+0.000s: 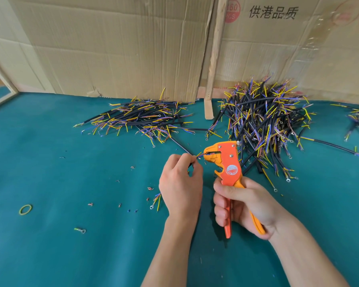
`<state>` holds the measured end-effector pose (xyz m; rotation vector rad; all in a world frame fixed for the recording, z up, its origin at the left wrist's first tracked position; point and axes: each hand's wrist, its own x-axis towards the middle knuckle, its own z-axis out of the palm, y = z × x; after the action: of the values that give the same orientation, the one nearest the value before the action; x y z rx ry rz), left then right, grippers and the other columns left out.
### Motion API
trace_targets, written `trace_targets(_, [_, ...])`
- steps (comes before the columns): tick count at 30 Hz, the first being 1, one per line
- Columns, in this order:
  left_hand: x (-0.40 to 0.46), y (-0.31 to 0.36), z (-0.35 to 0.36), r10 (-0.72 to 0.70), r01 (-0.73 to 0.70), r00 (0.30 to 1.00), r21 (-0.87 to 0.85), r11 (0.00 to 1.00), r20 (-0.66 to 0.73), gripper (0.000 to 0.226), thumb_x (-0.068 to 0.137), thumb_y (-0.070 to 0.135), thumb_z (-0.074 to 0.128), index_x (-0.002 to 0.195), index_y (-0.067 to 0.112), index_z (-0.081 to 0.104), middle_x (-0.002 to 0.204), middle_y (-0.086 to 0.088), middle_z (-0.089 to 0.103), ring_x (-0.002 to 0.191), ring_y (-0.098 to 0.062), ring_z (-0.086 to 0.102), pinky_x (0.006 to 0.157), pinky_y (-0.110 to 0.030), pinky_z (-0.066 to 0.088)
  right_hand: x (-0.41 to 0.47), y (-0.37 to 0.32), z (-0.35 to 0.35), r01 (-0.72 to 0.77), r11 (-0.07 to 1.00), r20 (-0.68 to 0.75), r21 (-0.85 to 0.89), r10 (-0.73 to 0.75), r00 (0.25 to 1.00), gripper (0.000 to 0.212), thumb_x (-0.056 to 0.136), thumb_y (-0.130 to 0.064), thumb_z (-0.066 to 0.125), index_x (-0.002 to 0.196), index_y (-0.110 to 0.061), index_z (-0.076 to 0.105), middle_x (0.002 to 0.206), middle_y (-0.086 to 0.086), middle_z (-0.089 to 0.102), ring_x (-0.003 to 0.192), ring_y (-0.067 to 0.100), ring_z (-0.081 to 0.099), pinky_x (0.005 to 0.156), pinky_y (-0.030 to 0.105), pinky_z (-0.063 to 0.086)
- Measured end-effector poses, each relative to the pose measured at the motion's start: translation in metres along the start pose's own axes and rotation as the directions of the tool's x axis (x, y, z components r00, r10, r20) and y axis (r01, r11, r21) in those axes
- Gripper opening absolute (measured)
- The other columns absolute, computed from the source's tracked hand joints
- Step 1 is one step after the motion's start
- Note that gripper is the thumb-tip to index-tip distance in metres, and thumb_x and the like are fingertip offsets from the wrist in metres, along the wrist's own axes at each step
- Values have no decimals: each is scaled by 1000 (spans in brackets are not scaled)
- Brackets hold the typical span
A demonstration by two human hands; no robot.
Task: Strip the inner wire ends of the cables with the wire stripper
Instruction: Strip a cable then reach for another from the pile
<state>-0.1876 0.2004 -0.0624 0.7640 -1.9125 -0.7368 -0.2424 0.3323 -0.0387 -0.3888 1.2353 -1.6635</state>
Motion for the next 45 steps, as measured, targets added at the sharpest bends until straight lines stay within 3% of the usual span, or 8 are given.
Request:
trace_targets(8, [1,-2,0,10,-10,1000,-48,999,-2,11,81,4,75,77,14,71,74,2,61,64,-22,54,59,-37,46,1,3,8,21,1000,-66,2,-21,998,29,79,-25,78,65,-16,54,60,9,39,44,22,35,45,30,35])
trace_targets(14, [-1,-1,1,22,-19,999,-71,997,37,6,85,7,74,83,12,75,76,1,63,67,-22,58,63,-40,50,2,3,4,73,997,-129,-21,-75,989,34,75,-24,80,68,-14,48,54,6,31,35,17,28,39,22,29])
trace_targets(19, [-1,-2,2,-4,7,999,-89,996,32,7,87,8,73,83,14,75,76,2,64,67,-21,58,65,-38,50,0,-1,-2,98,989,-69,106,-91,993,21,75,-12,79,87,-10,62,70,15,49,54,29,49,52,38,47])
trace_targets(22, [0,-1,3,-68,70,997,-118,990,26,8,88,10,73,83,17,75,76,4,64,67,-17,57,67,-37,50,-6,-9,-14,97,987,-25,132,-95,995,34,70,-12,84,97,-6,63,79,21,56,66,36,58,63,48,55])
trace_targets(28, [1,-1,3,-144,162,984,-196,967,102,11,89,13,70,84,22,73,78,5,62,73,-14,57,72,-37,49,-8,-10,-18,-41,998,34,49,39,999,55,57,-18,96,100,-3,65,83,27,60,70,40,62,66,50,57])
trace_targets(39, [0,-4,5,-82,106,987,-181,978,138,11,91,12,68,92,21,74,83,5,63,77,-17,59,72,-41,51,-8,-8,-15,-50,998,79,30,47,996,38,67,-10,88,98,-3,67,83,24,58,69,39,61,67,49,56])
trace_targets(45, [-1,-4,4,-58,81,990,-183,980,127,11,90,12,69,92,21,74,82,5,63,76,-17,59,72,-40,51,-6,-7,-12,-48,998,6,29,48,999,16,81,-14,76,85,-8,61,71,18,51,56,31,53,54,42,51])
